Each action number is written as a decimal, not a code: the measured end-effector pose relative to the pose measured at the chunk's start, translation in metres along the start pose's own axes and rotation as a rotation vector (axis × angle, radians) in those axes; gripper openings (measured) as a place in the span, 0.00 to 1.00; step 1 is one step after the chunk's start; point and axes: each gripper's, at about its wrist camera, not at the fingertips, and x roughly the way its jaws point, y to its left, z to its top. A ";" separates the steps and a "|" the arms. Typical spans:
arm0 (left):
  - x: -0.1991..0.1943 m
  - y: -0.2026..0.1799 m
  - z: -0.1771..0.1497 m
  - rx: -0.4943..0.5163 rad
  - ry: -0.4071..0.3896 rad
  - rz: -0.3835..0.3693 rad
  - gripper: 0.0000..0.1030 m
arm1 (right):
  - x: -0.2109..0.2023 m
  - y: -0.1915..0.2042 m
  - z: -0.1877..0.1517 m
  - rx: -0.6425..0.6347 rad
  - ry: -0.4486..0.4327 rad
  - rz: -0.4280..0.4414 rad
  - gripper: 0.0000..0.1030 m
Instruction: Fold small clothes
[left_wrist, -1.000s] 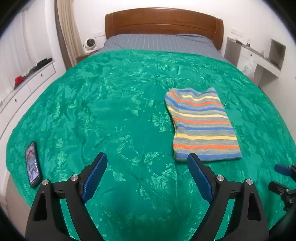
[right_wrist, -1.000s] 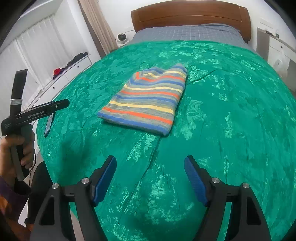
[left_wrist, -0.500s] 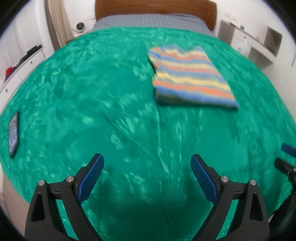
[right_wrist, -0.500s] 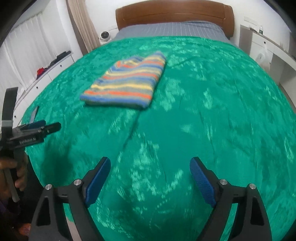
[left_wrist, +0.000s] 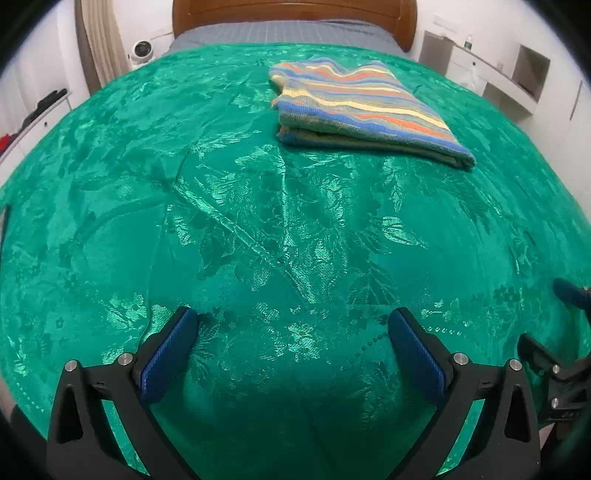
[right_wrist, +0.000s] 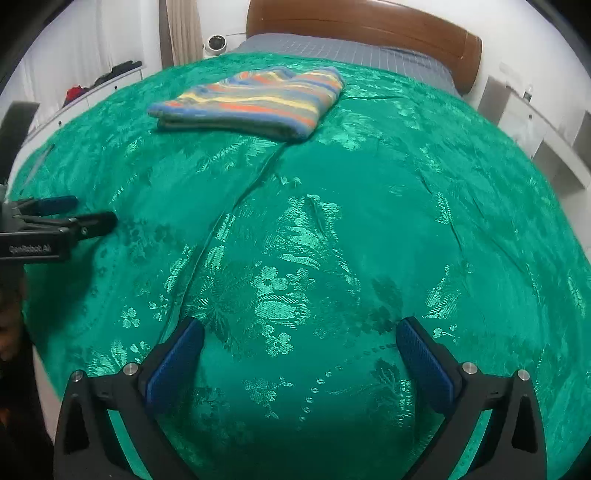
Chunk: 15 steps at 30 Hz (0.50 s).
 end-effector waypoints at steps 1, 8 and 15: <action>0.001 0.000 0.000 0.002 -0.002 0.002 1.00 | 0.000 -0.001 -0.001 0.008 -0.005 0.005 1.00; 0.001 -0.002 -0.003 0.011 -0.011 0.019 0.99 | 0.000 0.004 -0.006 -0.016 -0.038 -0.025 1.00; 0.001 -0.002 -0.003 0.022 -0.001 0.019 0.99 | 0.001 0.008 -0.006 -0.023 -0.033 -0.040 1.00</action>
